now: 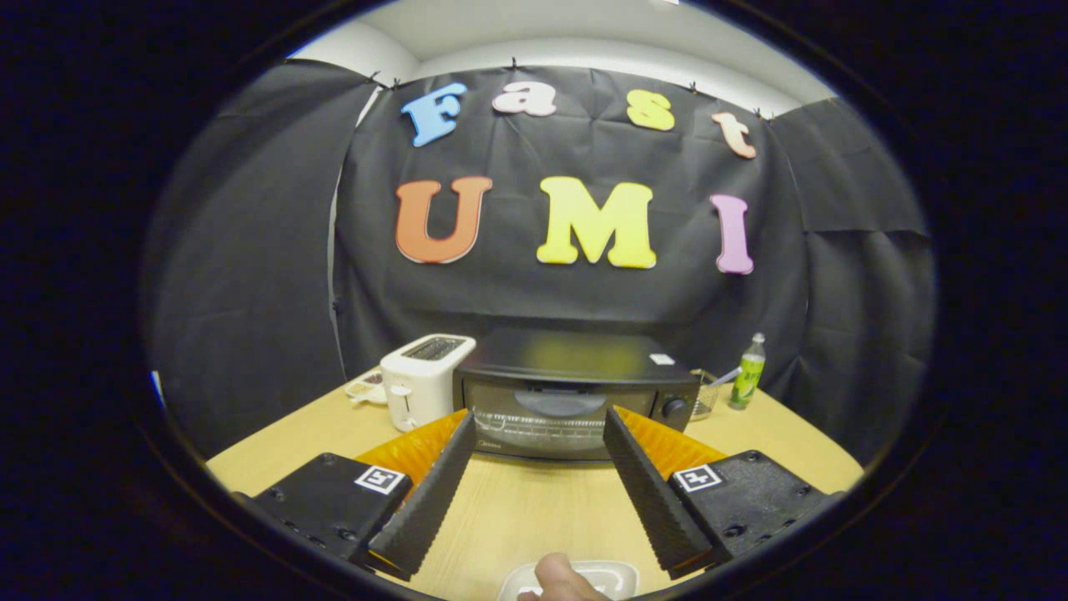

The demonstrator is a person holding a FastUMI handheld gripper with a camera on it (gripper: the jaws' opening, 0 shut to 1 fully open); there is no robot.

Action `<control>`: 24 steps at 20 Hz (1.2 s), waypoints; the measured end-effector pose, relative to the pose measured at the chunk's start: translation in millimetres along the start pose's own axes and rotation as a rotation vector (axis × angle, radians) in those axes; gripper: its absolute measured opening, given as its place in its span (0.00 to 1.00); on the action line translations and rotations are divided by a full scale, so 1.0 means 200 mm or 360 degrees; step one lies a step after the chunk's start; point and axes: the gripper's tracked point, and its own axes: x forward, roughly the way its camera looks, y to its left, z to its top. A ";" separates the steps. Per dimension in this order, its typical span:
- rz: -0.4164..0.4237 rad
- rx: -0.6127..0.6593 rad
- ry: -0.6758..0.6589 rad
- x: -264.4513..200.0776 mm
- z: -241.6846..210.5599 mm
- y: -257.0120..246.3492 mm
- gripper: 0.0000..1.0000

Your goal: Open the toaster oven, put the food inside, and close the toaster oven door.

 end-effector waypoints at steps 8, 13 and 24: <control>-0.0033 0.0103 -0.0217 -0.72 0.68 -0.23 1.00; -0.0128 0.0178 -0.0236 -0.99 0.60 -0.40 1.00; -0.0075 0.0154 0.0043 -0.91 0.13 -0.35 1.00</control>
